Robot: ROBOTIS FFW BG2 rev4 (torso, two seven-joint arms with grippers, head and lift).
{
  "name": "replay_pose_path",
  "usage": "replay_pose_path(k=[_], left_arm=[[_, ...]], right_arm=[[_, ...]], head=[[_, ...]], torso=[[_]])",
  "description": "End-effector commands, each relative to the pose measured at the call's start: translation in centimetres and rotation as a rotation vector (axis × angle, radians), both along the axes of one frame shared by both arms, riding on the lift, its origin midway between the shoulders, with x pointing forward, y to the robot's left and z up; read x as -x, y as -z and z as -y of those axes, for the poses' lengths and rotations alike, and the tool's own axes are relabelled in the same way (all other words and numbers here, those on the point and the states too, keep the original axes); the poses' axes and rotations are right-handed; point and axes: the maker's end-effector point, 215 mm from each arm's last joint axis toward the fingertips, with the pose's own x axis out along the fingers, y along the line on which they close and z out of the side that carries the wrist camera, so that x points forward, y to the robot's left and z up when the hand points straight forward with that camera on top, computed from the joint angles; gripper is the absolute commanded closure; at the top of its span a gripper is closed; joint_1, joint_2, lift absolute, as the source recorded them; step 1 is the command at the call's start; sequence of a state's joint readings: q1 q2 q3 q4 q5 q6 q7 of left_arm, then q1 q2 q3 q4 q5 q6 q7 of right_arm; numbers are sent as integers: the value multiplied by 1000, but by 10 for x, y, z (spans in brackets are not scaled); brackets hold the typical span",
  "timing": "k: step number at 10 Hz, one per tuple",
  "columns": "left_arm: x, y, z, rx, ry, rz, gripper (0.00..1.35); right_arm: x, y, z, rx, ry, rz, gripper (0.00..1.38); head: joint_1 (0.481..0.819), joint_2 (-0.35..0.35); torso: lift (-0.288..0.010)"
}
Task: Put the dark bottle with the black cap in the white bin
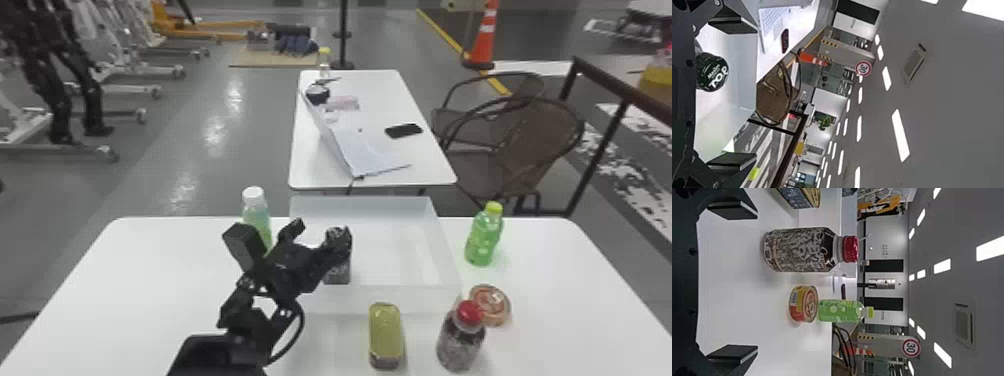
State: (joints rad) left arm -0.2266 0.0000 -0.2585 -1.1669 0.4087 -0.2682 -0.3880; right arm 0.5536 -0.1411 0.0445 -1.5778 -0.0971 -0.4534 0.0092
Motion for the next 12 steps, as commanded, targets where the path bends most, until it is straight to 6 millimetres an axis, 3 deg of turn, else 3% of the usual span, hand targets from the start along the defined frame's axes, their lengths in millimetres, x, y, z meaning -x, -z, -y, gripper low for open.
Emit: replay_pose_path(k=[1, 2, 4, 5, 10, 12], left_arm=[[13, -17, -32, -43, -72, 74, 160], [27, -14, -71, -102, -163, 73, 160], [76, 37, -153, -133, -353, -26, 160], [104, 63, -185, -152, -435, -81, 159], [213, 117, -283, -419, -611, -110, 160], [225, 132, -285, -428, -607, -127, 160]], right_arm=[[-1, -1, -1, 1, -1, 3, 98], [0, -2, -2, 1, -2, 3, 98], [2, -3, -2, 2, -2, 3, 98], [3, -2, -1, 1, -1, 1, 99], [5, -2, 0, 7, -2, -4, 98], [6, -1, -1, 9, -6, -7, 98]], head=[[549, 0], [549, 0], [549, 0], [549, 0], [549, 0], [549, 0]], torso=[[-100], [-100], [-100], [-100], [-100], [-100]])
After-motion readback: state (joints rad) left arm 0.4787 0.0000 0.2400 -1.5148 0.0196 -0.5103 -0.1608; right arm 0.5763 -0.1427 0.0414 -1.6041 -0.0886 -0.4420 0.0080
